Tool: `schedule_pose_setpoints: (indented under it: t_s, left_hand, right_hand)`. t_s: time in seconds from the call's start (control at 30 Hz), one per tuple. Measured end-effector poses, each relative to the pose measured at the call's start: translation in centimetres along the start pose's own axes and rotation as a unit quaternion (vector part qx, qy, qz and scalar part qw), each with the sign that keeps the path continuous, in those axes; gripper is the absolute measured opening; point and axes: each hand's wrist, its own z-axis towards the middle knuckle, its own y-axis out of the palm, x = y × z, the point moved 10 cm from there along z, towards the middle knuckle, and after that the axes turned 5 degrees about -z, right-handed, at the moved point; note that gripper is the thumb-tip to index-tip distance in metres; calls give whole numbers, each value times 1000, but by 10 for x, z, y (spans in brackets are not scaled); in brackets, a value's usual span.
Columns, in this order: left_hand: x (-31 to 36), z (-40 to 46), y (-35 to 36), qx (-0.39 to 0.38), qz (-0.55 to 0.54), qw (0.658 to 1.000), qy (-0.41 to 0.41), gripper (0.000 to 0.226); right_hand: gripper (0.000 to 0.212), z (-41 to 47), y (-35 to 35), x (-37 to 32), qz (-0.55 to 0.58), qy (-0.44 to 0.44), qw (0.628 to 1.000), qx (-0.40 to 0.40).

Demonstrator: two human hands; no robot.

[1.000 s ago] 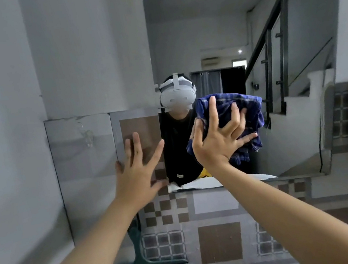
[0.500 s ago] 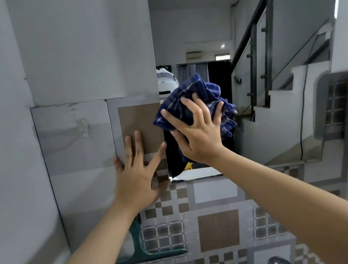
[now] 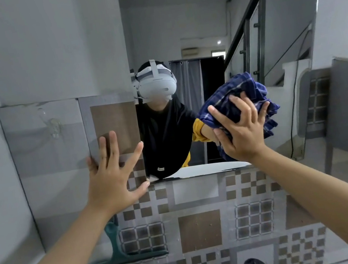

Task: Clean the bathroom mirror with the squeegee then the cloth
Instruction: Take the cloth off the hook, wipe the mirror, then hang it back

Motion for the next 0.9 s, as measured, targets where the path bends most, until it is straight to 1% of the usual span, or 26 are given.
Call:
schedule_pose_setpoints:
  t_s: [0.23, 0.33, 0.4, 0.5, 0.57, 0.67, 0.83, 0.9]
  left_hand:
    - [1, 1, 0, 6, 1, 1000, -4, 95]
    - [3, 2, 0, 9, 2, 1000, 2, 93]
    - [4, 3, -1, 11, 1, 1000, 5, 94]
    - [5, 3, -1, 13, -1, 1000, 4, 94]
    - [6, 3, 0, 11, -4, 1000, 5, 94]
    - [8, 3, -1, 9, -7, 1000, 5, 95]
    - [8, 2, -1, 10, -13, 1000, 1, 94]
    - [8, 2, -1, 12, -15, 1000, 1, 92]
  right_hand:
    - [44, -19, -2, 83, 0, 63, 997, -38]
    - [45, -33, -5, 118, 9, 126, 991, -52]
    - [46, -43, -7, 128, 19, 155, 986, -54]
    - [47, -57, -9, 130, 30, 198, 978, -51]
    - [48, -69, -8, 129, 32, 250, 966, -55]
    - [50, -94, -10, 123, 27, 342, 939, -38]
    - [52, -117, -2, 89, 31, 426, 903, -46]
    - [52, -113, 1, 67, 35, 435, 899, -44]
